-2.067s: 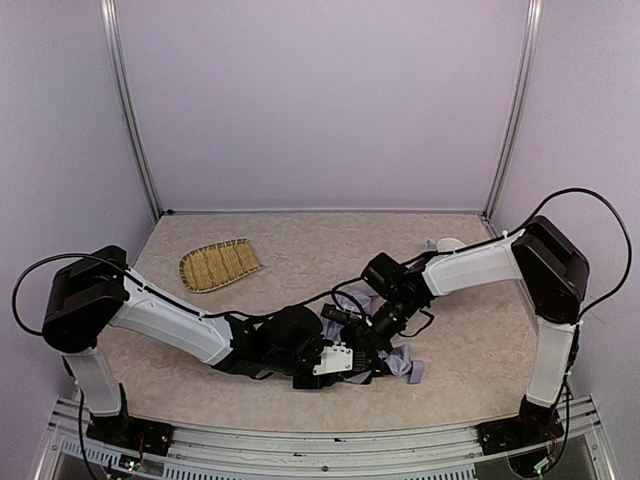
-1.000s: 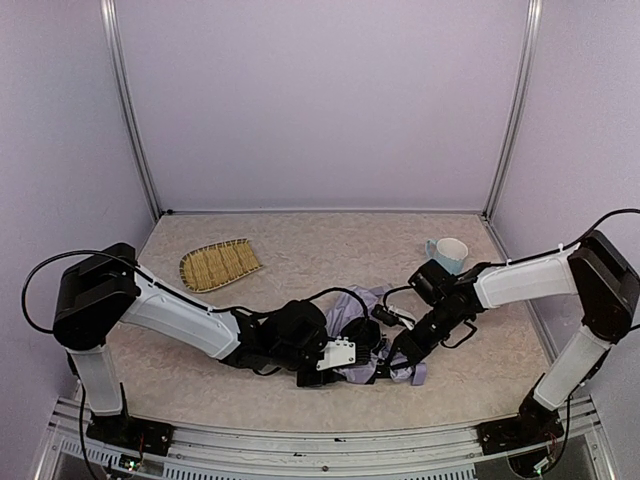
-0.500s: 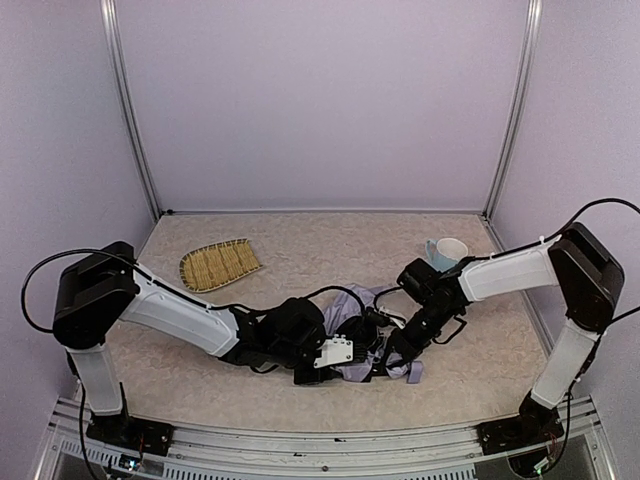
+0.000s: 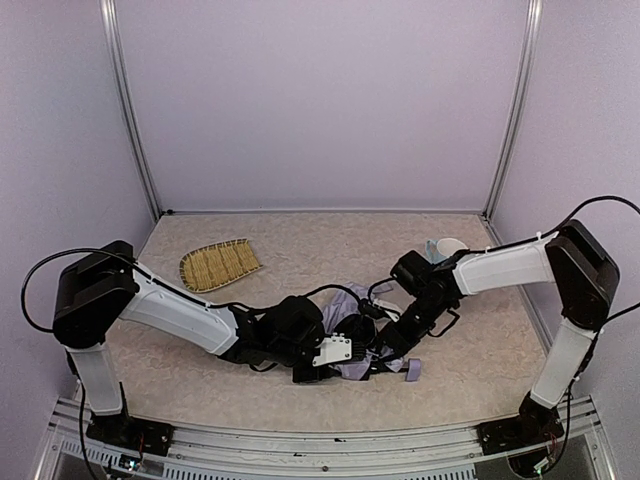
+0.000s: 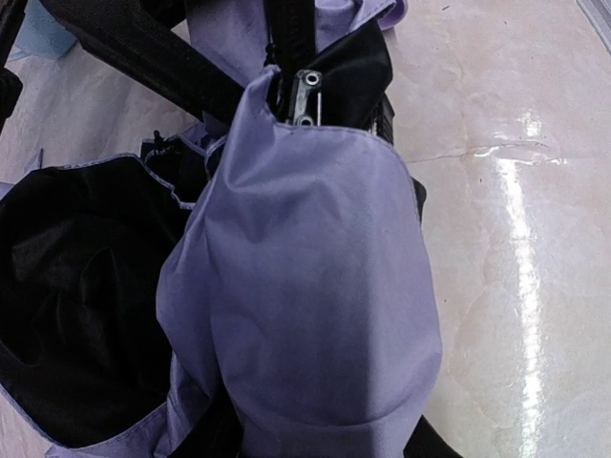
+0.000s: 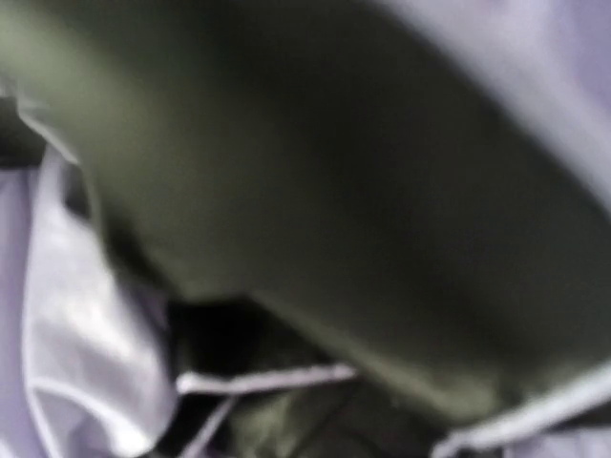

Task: Put away the umbrella

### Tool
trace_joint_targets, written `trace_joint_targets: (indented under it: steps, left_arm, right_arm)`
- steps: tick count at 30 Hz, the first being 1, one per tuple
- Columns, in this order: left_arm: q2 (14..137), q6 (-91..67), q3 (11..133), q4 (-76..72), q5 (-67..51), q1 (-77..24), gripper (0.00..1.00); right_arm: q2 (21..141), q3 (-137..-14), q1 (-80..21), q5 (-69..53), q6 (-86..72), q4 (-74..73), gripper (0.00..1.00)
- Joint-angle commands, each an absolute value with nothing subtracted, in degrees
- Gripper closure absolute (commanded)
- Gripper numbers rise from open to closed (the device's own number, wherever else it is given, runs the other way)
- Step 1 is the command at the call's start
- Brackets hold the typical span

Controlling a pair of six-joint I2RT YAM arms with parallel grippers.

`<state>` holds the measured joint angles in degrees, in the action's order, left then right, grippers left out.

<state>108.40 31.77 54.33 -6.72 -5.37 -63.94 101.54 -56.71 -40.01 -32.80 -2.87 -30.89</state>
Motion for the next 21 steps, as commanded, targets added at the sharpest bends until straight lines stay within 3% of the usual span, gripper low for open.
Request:
trace_joint_targets:
  steps: [1, 11, 16, 21]
  left_arm:
    - [114.07, 30.43, 52.27, 3.92, -6.00, -63.63, 0.58]
    - [114.69, 30.19, 53.13, 4.91, -5.92, -63.62, 0.58]
    - [114.61, 30.10, 53.07, 4.92, -5.85, -63.62, 0.58]
    - [114.70, 30.15, 53.03, 4.92, -5.85, -63.72, 0.58]
  right_arm:
    - [96.25, -56.25, -41.22, -31.69, -3.71, -30.61, 0.60]
    - [92.50, -53.81, -41.22, -30.24, -4.13, -33.32, 0.52]
    - [92.82, -53.75, -41.22, -30.22, -4.22, -34.03, 0.71]
    - [92.47, -54.69, -41.22, -29.11, -4.49, -34.01, 0.78]
